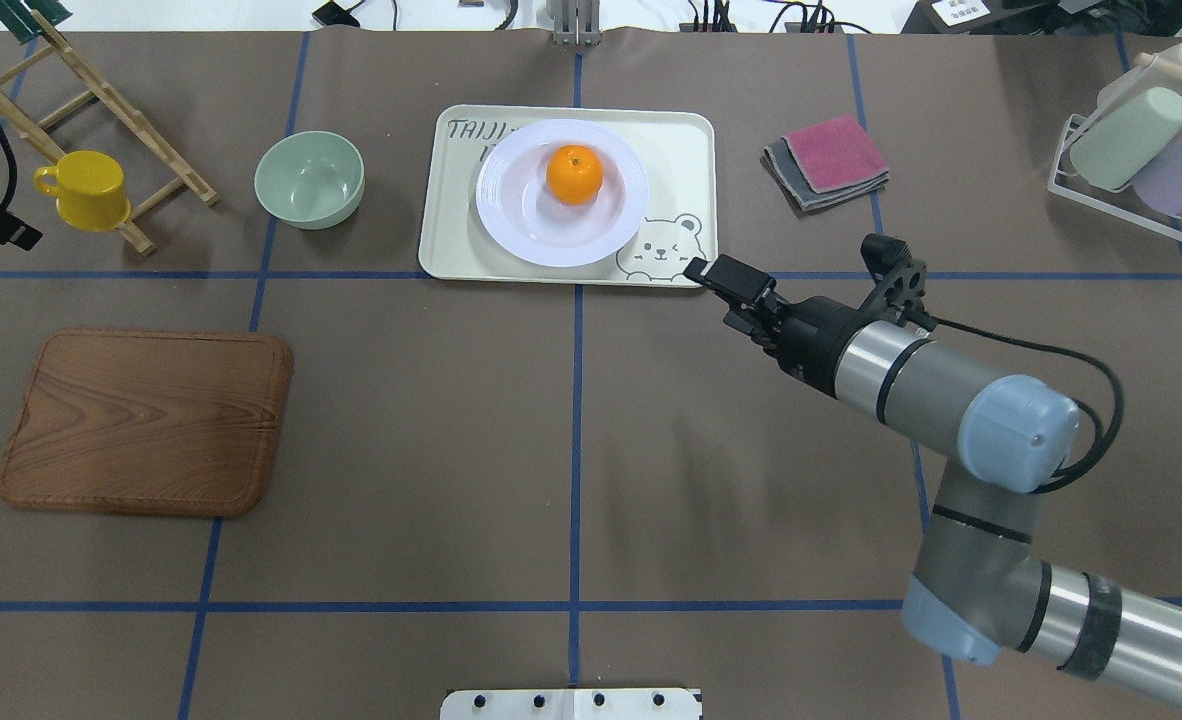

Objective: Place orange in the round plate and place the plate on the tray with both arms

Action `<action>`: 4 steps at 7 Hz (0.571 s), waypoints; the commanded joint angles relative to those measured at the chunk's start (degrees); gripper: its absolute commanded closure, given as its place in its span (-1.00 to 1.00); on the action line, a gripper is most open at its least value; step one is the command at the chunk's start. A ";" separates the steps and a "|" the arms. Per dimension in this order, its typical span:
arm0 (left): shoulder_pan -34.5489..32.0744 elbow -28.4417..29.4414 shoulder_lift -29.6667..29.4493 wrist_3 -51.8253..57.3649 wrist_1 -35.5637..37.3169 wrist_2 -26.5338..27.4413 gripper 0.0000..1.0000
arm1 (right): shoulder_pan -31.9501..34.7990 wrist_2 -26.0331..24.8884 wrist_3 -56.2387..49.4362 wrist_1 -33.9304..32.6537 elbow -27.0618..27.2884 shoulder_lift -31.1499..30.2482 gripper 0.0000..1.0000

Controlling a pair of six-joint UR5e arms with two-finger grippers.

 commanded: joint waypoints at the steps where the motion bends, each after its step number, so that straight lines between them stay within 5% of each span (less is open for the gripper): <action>1: -0.14 -0.38 0.12 0.16 0.00 0.03 -0.99 | 21.05 31.79 -26.20 -11.79 -0.71 -1.57 -0.99; 4: -3.12 0.41 0.12 7.26 0.61 0.12 -0.99 | 27.89 35.86 -54.37 -27.29 -0.63 -4.46 -0.99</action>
